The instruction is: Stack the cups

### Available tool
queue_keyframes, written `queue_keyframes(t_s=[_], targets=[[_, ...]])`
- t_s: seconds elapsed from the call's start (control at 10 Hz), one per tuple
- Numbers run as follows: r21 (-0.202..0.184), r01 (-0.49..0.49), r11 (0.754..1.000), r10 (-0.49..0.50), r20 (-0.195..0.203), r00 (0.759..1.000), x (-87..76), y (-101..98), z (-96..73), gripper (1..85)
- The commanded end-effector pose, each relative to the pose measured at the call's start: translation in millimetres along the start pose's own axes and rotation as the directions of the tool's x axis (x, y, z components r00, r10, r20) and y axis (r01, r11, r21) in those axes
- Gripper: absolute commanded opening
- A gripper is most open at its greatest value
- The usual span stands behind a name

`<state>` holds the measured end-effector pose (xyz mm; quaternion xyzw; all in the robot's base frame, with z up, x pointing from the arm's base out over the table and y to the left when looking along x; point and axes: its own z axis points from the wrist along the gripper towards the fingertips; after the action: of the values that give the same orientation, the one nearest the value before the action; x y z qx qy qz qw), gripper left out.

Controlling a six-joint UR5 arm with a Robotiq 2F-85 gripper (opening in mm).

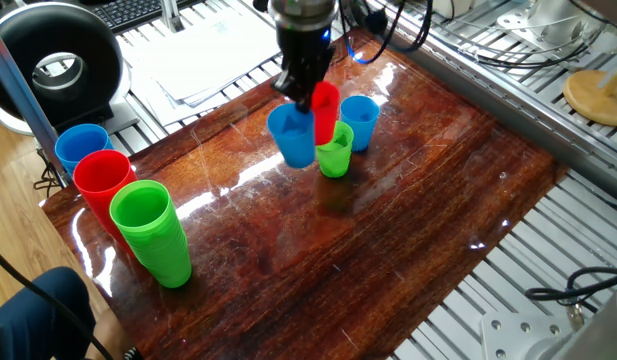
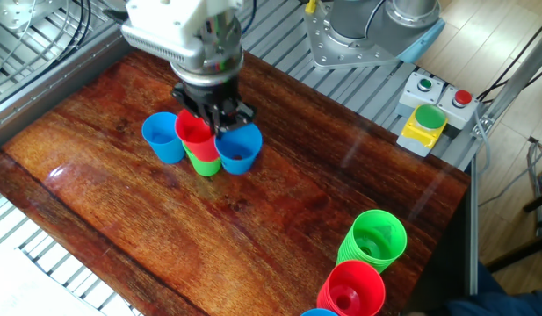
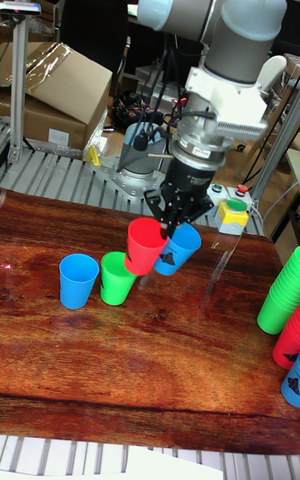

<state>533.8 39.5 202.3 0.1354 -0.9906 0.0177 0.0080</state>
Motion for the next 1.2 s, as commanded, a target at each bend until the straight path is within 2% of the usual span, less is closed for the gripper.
queue_keyframes(t_s=[0.0, 0.1, 0.4, 1.1], targets=[[0.041, 0.117, 0.992, -0.117, -0.002, 0.993, 4.4, -22.5, -10.1, 1.3], [0.064, 0.158, 0.985, -0.157, -0.010, 0.987, 7.0, -36.2, -10.4, 1.3], [0.079, 0.236, 0.969, -0.237, 0.000, 0.972, 9.4, -58.0, -4.5, 1.3], [0.079, 0.242, 0.967, -0.244, 0.022, 0.970, 9.8, -77.5, 13.0, 2.3]])
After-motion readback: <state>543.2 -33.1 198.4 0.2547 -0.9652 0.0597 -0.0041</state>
